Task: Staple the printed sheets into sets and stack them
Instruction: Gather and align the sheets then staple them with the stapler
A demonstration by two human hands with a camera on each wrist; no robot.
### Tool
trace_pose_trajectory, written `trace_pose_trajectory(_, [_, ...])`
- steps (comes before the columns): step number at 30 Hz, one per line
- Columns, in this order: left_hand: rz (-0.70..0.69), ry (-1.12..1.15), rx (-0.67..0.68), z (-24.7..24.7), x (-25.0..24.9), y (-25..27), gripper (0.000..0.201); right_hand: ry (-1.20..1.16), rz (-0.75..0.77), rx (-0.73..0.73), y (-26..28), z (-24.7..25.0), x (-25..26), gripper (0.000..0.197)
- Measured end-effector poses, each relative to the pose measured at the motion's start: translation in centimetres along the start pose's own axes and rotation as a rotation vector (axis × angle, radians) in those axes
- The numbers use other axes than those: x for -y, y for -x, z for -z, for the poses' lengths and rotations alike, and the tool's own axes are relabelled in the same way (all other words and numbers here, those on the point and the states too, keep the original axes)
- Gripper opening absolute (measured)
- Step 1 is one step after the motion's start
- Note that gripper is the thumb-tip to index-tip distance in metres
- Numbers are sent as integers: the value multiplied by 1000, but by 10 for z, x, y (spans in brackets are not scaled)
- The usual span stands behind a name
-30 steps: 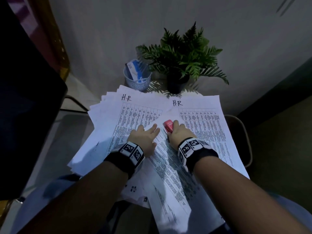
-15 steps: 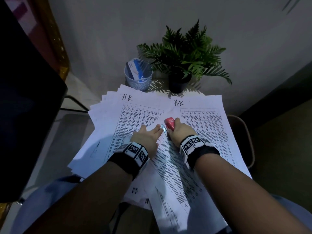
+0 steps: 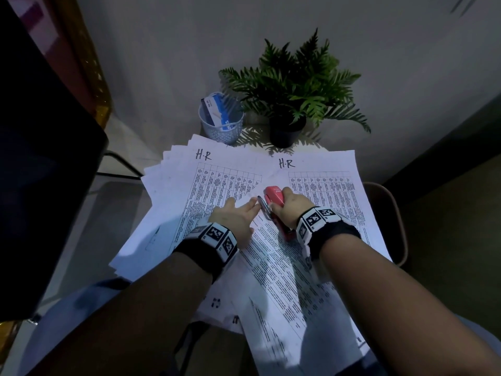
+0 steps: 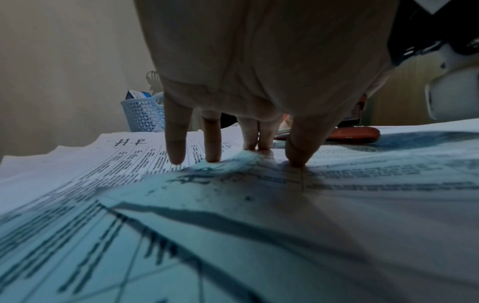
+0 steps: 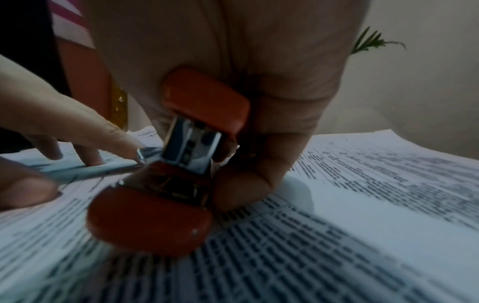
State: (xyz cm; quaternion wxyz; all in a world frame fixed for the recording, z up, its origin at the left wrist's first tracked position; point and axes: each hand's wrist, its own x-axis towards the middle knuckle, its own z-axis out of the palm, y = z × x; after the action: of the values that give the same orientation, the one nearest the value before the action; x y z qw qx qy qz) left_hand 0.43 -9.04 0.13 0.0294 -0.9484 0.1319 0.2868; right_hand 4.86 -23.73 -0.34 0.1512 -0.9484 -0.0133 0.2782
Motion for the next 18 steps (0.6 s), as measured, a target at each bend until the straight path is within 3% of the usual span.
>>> trace_pose_trajectory(4, [-8, 51, 44, 1, 6, 3, 66, 28, -2, -12, 5, -3, -1, 43])
trace_pose_trajectory(8, [3, 36, 10, -4, 27, 25, 53, 132, 18, 9, 15, -4, -4, 42])
trace_pose_trajectory(18, [-11, 36, 4, -26, 32, 38, 63, 207, 40, 0, 28, -27, 22, 44])
